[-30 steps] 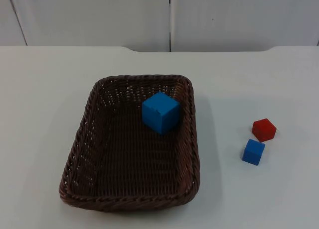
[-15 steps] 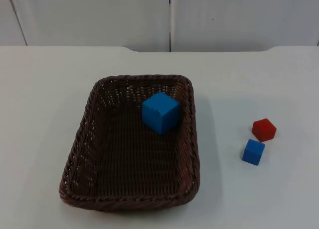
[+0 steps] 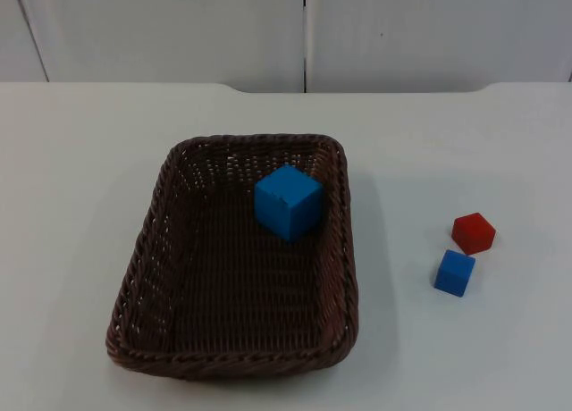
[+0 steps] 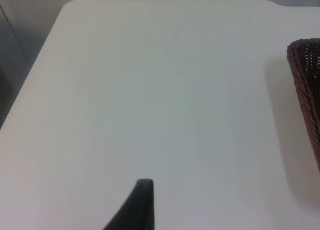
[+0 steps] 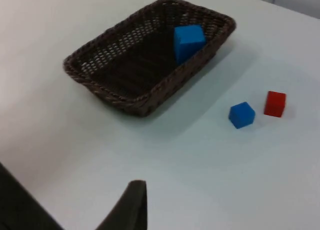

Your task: Pick up the basket with the left hand and place the largest block into the basket with the right hand.

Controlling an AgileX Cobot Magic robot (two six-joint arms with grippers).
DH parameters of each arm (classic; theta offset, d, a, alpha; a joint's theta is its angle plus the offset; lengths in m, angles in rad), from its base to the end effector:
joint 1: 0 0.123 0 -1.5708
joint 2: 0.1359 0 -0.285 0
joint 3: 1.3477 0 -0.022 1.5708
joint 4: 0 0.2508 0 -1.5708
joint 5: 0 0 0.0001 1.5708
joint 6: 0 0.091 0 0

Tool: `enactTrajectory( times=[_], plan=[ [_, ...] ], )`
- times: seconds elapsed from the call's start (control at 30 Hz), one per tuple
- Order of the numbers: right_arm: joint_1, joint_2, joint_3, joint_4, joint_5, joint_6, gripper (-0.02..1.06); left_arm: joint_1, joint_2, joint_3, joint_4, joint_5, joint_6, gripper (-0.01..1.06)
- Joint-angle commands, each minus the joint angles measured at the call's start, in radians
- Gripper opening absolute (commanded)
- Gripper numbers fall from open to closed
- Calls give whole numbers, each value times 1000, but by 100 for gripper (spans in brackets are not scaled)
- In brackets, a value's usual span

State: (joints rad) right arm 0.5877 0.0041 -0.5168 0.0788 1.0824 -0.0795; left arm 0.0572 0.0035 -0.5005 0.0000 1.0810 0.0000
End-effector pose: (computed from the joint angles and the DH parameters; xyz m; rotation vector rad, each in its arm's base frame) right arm -0.0095 0.0013 0.2804 -0.6848 1.9597 0.4082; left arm -0.0052 -0.0003 0.2758 -0.0591 2.0669 0.0352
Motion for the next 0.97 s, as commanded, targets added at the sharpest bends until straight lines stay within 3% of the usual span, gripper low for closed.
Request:
enactTrajectory(
  times=[0.0, 0.7, 0.93],
  plan=[
    [-50, -4, 1, 4, -5, 0, 105, 2, -4, 4, 0, -8, 0, 105],
    [-444, -4, 1, 4, -5, 0, 105, 2, -4, 4, 0, -8, 0, 105],
    [-509, -4, 1, 4, -5, 0, 105, 2, -4, 4, 0, -8, 0, 105]
  ],
)
